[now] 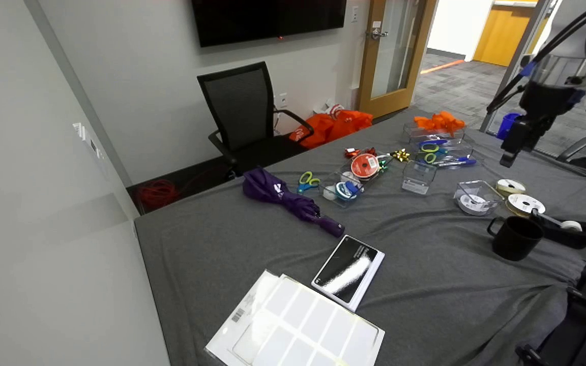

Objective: Put the black cup on the black object on the left

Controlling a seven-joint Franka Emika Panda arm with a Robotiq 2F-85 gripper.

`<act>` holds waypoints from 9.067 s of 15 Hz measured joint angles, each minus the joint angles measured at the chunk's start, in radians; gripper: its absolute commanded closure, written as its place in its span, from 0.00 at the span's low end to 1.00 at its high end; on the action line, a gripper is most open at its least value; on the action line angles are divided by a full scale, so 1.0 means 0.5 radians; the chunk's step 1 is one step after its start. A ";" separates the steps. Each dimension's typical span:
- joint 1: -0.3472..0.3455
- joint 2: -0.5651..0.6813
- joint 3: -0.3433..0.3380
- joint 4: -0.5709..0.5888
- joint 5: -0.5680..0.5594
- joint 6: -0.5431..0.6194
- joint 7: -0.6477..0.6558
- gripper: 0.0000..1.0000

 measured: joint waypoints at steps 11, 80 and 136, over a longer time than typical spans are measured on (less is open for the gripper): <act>-0.147 0.567 -0.124 -0.001 0.008 0.373 -0.027 0.00; -0.379 1.520 -0.064 0.250 0.285 0.617 -0.653 0.91; 0.381 2.094 0.271 1.380 1.030 0.491 2.328 0.37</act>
